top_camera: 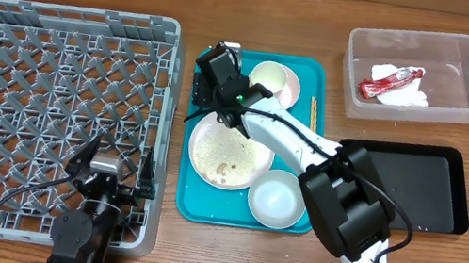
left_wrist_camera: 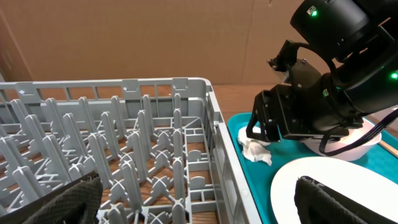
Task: Sort waste into correct bins and load items into the dishwasher
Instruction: 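Move the right gripper back to the tray and grasp the remaining tissue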
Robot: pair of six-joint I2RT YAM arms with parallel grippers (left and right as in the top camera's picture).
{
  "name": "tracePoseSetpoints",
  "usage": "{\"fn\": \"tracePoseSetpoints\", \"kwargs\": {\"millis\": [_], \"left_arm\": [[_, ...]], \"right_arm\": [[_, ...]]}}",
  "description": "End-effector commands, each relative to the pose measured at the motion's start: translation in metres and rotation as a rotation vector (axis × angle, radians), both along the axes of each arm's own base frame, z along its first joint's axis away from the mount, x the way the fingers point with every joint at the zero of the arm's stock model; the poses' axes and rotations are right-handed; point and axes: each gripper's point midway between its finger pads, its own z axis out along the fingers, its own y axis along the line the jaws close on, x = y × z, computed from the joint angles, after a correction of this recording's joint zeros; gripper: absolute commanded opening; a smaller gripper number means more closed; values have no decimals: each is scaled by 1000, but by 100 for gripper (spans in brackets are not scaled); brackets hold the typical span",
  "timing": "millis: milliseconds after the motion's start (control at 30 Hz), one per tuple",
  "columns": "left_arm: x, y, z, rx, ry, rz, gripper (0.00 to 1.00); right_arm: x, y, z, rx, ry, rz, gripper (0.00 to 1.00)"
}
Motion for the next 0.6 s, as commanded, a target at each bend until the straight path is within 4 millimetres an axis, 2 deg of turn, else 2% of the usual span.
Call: {"fn": "tracePoseSetpoints", "kwargs": {"millis": [0,167,333,567], "left_arm": [[0,-2,0,-6,-3,-6,100],[0,-2,0,-6,-3,-6,100],[0,-2,0,-6,-3,-6,100],[0,-2,0,-6,-3,-6,100]], "right_arm": [[-1,15,14,17,-35,18,73],[-8,25,-3,-10,-32,44,73],[-5,18,-25,-61,-36,8,74],[-1,14,-23,-74,-59,-16,73]]}}
